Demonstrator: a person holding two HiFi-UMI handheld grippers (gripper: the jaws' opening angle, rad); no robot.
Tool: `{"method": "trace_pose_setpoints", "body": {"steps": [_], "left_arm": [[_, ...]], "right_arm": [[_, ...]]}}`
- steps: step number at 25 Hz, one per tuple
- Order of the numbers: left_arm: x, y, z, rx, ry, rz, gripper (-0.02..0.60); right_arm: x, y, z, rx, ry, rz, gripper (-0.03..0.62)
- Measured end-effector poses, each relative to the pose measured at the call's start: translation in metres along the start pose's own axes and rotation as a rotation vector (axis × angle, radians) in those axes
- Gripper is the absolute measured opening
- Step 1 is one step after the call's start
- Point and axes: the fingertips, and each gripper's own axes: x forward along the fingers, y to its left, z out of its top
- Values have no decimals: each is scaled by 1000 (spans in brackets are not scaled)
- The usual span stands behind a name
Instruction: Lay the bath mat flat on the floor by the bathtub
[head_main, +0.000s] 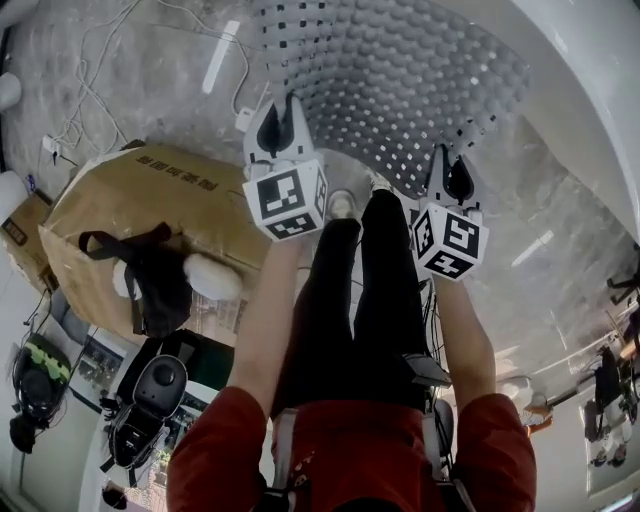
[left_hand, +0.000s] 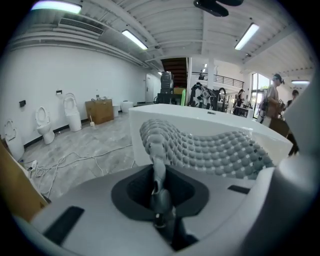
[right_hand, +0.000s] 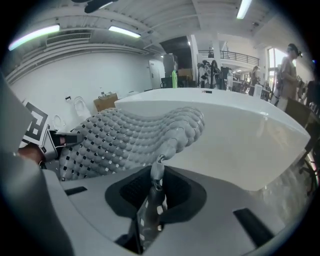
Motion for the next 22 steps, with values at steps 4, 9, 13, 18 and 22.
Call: {"method": "trace_pose_setpoints", "body": {"steps": [4, 9, 13, 18, 22], "left_arm": [[47, 9, -49, 11, 39, -11, 54], [100, 7, -91, 34, 51, -17, 54], [137, 8, -124, 68, 66, -25, 54], [180, 13, -172, 80, 88, -24, 54], [212, 15, -208, 121, 105, -35, 54]], "right_arm": [[54, 1, -40, 12, 47, -13, 72], [110, -8, -75, 52, 83, -29, 72], [150, -14, -108, 80, 118, -41, 72], [199, -19, -146, 82, 137, -41, 72], [232, -24, -176, 110, 151, -46, 72]]}}
